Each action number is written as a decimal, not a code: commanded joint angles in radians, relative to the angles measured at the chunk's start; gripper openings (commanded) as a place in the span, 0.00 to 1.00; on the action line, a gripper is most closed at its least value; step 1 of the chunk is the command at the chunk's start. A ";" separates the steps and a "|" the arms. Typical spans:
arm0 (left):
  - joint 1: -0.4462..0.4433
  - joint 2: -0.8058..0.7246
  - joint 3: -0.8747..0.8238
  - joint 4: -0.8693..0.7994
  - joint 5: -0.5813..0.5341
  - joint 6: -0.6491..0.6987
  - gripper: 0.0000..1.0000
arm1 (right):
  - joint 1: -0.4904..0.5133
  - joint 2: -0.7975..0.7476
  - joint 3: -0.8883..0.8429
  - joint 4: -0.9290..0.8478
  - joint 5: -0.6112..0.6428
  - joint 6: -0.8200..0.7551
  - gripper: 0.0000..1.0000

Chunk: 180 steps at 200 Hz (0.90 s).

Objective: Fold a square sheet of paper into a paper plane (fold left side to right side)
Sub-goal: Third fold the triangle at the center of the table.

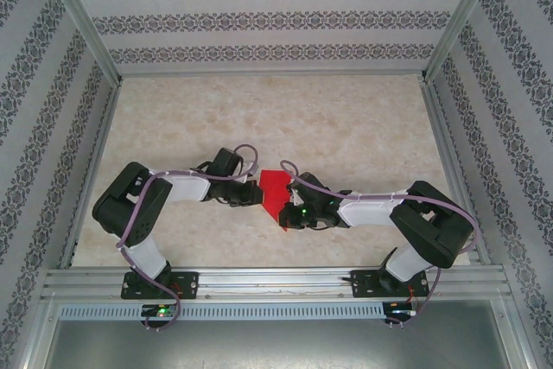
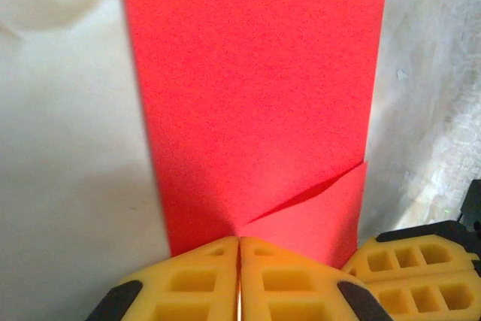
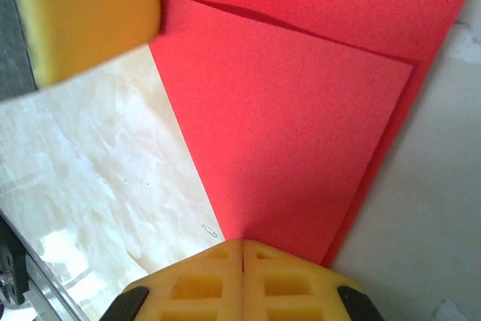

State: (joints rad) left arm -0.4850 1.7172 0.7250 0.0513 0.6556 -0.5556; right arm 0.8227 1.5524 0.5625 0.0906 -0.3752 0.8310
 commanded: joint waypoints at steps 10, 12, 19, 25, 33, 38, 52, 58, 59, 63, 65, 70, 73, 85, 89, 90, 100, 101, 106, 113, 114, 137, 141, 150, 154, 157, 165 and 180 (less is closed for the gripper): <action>0.089 0.008 -0.013 -0.059 -0.117 0.082 0.08 | 0.013 0.066 -0.053 -0.199 0.080 -0.029 0.00; 0.092 0.006 -0.012 -0.062 -0.115 0.084 0.08 | 0.013 0.066 -0.052 -0.199 0.079 -0.029 0.00; 0.097 -0.004 -0.009 -0.069 -0.114 0.089 0.08 | 0.013 0.064 -0.052 -0.199 0.078 -0.029 0.00; 0.098 -0.017 -0.005 -0.080 -0.118 0.095 0.08 | 0.013 0.063 -0.052 -0.198 0.079 -0.030 0.00; 0.099 -0.040 0.005 -0.109 -0.131 0.109 0.08 | 0.013 0.062 -0.052 -0.197 0.079 -0.029 0.00; 0.099 -0.057 0.010 -0.127 -0.139 0.116 0.08 | 0.013 0.060 -0.052 -0.195 0.080 -0.027 0.00; 0.099 -0.116 0.014 -0.168 -0.156 0.136 0.07 | 0.013 0.056 -0.052 -0.185 0.079 -0.023 0.00; 0.099 -0.144 0.011 -0.176 -0.152 0.141 0.06 | 0.013 0.055 -0.051 -0.179 0.077 -0.023 0.00; 0.099 -0.148 0.011 -0.177 -0.152 0.141 0.06 | 0.013 0.055 -0.051 -0.178 0.076 -0.022 0.00; 0.099 -0.166 0.007 -0.177 -0.145 0.140 0.06 | 0.013 0.055 -0.049 -0.177 0.076 -0.021 0.00; 0.097 -0.176 0.005 -0.177 -0.143 0.139 0.06 | 0.013 0.055 -0.049 -0.175 0.076 -0.021 0.00; 0.097 -0.196 -0.003 -0.176 -0.130 0.136 0.06 | 0.013 0.055 -0.046 -0.173 0.077 -0.021 0.00; 0.096 -0.207 -0.007 -0.175 -0.122 0.136 0.06 | 0.013 0.055 -0.045 -0.172 0.076 -0.021 0.00; 0.081 -0.245 -0.017 -0.171 -0.090 0.129 0.06 | 0.013 0.055 -0.038 -0.172 0.077 -0.023 0.00; 0.073 -0.253 -0.020 -0.167 -0.079 0.126 0.06 | 0.012 0.055 -0.037 -0.172 0.078 -0.023 0.00; 0.070 -0.255 -0.021 -0.166 -0.076 0.124 0.06 | 0.012 0.055 -0.037 -0.172 0.078 -0.023 0.00; 0.040 -0.264 -0.028 -0.146 -0.050 0.108 0.05 | 0.012 0.057 -0.035 -0.171 0.081 -0.023 0.00; 0.039 -0.264 -0.028 -0.143 -0.047 0.105 0.05 | 0.012 0.056 -0.035 -0.171 0.081 -0.023 0.00; 0.022 -0.262 -0.031 -0.125 -0.032 0.094 0.05 | 0.010 0.058 -0.035 -0.169 0.082 -0.022 0.00; -0.003 -0.252 -0.033 -0.101 -0.011 0.077 0.05 | 0.010 0.058 -0.035 -0.168 0.084 -0.021 0.00; -0.006 -0.251 -0.033 -0.098 -0.010 0.074 0.05 | 0.010 0.058 -0.035 -0.168 0.084 -0.021 0.00; -0.074 -0.190 -0.012 -0.052 0.015 0.041 0.05 | 0.009 0.060 -0.038 -0.166 0.087 -0.017 0.00; -0.084 -0.179 -0.006 -0.049 0.015 0.039 0.05 | 0.008 0.060 -0.039 -0.163 0.087 -0.017 0.00; -0.099 -0.150 0.009 -0.038 0.019 0.037 0.05 | 0.009 0.060 -0.041 -0.160 0.087 -0.015 0.00; -0.104 -0.137 0.016 -0.038 0.022 0.037 0.05 | 0.009 0.060 -0.041 -0.159 0.085 -0.016 0.00; -0.107 -0.127 0.021 -0.035 0.023 0.036 0.05 | 0.009 0.060 -0.041 -0.158 0.085 -0.016 0.00; -0.115 -0.103 0.033 -0.027 0.027 0.033 0.04 | 0.009 0.061 -0.040 -0.157 0.082 -0.015 0.00; -0.127 -0.062 0.050 -0.010 0.036 0.028 0.04 | 0.009 0.063 -0.038 -0.155 0.080 -0.016 0.00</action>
State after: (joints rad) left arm -0.5938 1.6032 0.7273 -0.0151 0.6582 -0.5049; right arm 0.8227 1.5532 0.5671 0.0872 -0.3756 0.8314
